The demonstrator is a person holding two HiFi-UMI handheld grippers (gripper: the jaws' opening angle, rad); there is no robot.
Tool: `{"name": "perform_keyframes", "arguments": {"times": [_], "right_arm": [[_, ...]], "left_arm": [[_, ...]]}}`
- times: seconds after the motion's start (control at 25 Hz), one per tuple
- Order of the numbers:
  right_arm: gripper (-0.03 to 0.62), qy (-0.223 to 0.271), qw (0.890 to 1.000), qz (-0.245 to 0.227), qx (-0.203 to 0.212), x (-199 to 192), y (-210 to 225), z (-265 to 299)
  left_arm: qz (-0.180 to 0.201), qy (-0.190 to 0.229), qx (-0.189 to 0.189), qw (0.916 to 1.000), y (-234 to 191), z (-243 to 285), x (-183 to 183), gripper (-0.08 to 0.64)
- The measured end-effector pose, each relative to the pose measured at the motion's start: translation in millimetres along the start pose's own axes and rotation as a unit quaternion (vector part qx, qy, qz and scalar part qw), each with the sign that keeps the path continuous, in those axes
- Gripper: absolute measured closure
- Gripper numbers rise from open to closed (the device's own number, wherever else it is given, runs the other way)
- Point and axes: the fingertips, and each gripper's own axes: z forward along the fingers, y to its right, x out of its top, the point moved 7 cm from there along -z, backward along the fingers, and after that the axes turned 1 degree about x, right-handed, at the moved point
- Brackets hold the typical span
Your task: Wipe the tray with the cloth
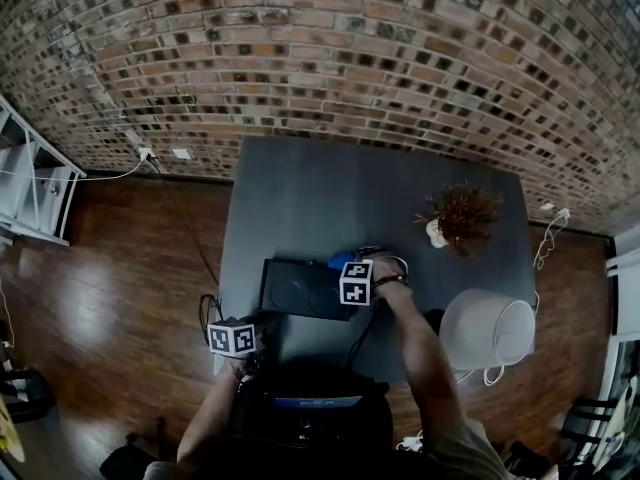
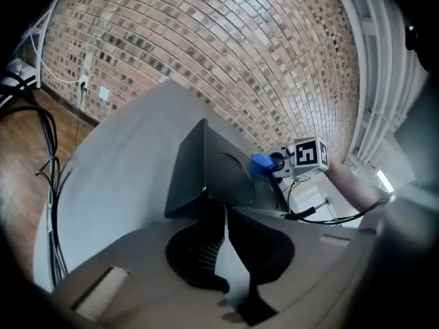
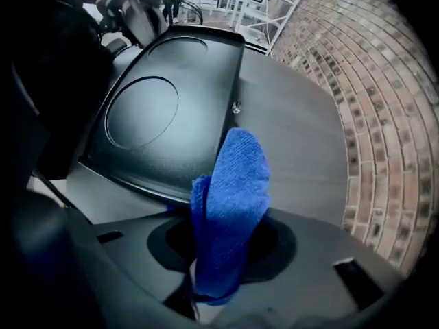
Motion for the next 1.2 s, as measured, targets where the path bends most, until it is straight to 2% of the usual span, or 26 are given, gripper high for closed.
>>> {"name": "perform_keyframes", "arguments": {"times": [0.12, 0.24, 0.32, 0.48, 0.56, 0.68, 0.8, 0.92, 1.0, 1.08, 1.12, 1.2], "right_arm": [[0.465, 0.017, 0.999, 0.037, 0.031, -6, -21, -7], [0.463, 0.043, 0.992, 0.106, 0.055, -8, -57, -15], [0.463, 0.077, 0.980, 0.170, 0.073, -2, -81, -22], [0.463, 0.166, 0.943, 0.262, 0.123, 40, -125, -32], [0.462, 0.180, 0.932, 0.292, 0.116, 59, -137, -29], [0.462, 0.184, 0.920, 0.333, 0.097, 58, -142, -24], [0.460, 0.200, 0.905, 0.365, 0.086, 40, -145, -24], [0.457, 0.205, 0.892, 0.401, 0.041, 12, -129, -24], [0.456, 0.210, 0.890, 0.405, -0.014, -2, -96, -26], [0.456, 0.211, 0.893, 0.392, -0.063, -7, -55, -25], [0.456, 0.204, 0.898, 0.380, -0.081, -7, -34, -23], [0.456, 0.169, 0.918, 0.343, -0.106, -2, 3, -10]], "left_arm": [[0.014, 0.006, 0.023, 0.9996, -9, 1, 15, 0.538], [0.036, 0.008, 0.055, 0.9978, -23, 12, 49, 0.537], [0.053, 0.011, 0.064, 0.9964, -28, 25, 80, 0.549], [0.058, 0.038, 0.049, 0.9964, -23, 51, 139, 0.552], [0.055, 0.045, 0.042, 0.9966, -17, 59, 154, 0.551], [0.066, 0.045, 0.030, 0.9964, -9, 57, 149, 0.554], [0.082, 0.048, 0.004, 0.9955, 1, 39, 125, 0.547], [0.123, 0.062, -0.016, 0.9904, 22, 18, 95, 0.547], [0.165, 0.058, -0.018, 0.9844, 38, 12, 77, 0.546], [0.193, 0.040, -0.007, 0.9803, 43, 16, 59, 0.545], [0.199, 0.032, 0.000, 0.9795, 44, 20, 52, 0.543], [0.203, 0.019, 0.015, 0.9788, 44, 28, 45, 0.543]]}}
